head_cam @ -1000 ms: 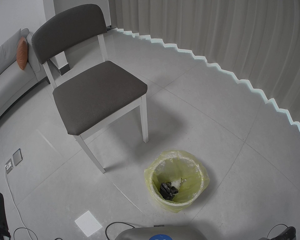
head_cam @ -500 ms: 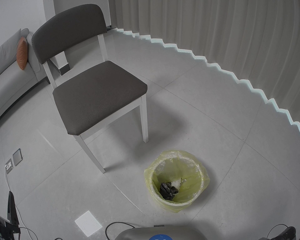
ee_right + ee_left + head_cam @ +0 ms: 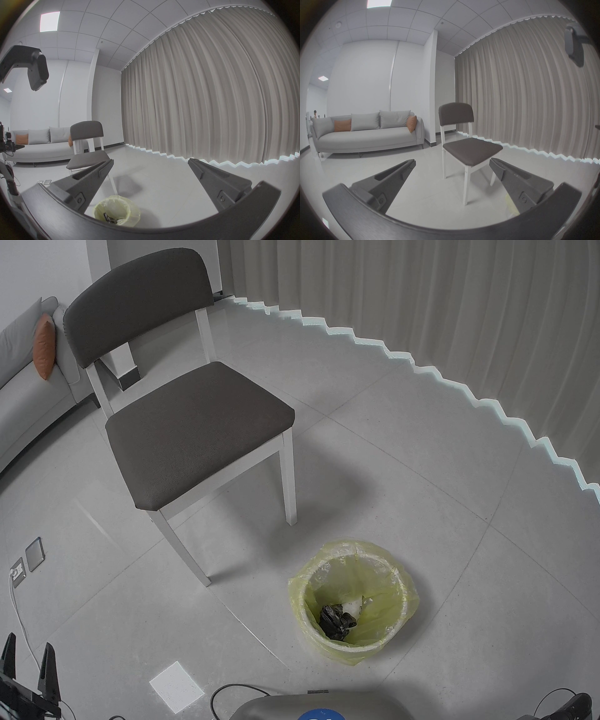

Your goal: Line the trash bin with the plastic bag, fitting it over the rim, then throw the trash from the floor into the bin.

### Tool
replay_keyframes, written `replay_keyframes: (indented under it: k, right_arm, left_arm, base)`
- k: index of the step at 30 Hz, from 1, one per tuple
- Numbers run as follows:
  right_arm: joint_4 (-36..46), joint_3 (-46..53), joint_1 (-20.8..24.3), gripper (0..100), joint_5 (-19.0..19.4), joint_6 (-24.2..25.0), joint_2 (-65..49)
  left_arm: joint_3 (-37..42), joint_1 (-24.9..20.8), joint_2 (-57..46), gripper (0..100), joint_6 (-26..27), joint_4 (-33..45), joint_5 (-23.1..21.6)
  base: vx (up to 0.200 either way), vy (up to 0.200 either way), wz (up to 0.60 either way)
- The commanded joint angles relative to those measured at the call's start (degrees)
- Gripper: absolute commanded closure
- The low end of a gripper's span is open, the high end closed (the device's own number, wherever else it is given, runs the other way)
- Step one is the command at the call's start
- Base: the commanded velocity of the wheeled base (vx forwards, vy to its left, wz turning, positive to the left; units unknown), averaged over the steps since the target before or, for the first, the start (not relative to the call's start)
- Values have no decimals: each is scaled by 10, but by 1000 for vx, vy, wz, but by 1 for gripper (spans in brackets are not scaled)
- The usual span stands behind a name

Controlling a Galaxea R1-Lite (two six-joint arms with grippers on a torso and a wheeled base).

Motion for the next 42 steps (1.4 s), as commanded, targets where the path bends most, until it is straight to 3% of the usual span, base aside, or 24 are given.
replay_keyframes:
  k: [1, 9, 23, 32, 36, 42]
  right_arm:
    - [2, 10, 0, 0, -3, -1, -5]
    - [2, 10, 0, 0, -18, -1, -5]
    - [51, 10, 0, 0, -11, -1, -5]
    - [163, 10, 0, 0, -12, 31, -5]
    - [171, 10, 0, 0, 7, 60, -5]
    - [172, 10, 0, 0, 43, 46, -4]
  left_arm:
    - [9, 0, -7, 0, -9, 2, -11]
    - [8, 0, -7, 0, 41, 38, -87]
    - [9, -1, -7, 0, 32, 35, -80]
    - [9, -1, -7, 0, 29, 35, -80]
    - [9, -1, -7, 0, 27, 34, -80]
    - [9, -1, -7, 0, 29, 35, -80]
  base:
    - [0, 0, 0]
    - [0, 0, 0]
    - [0, 0, 0]
    - [0, 0, 0]
    - [0, 0, 0]
    - [0, 0, 0]
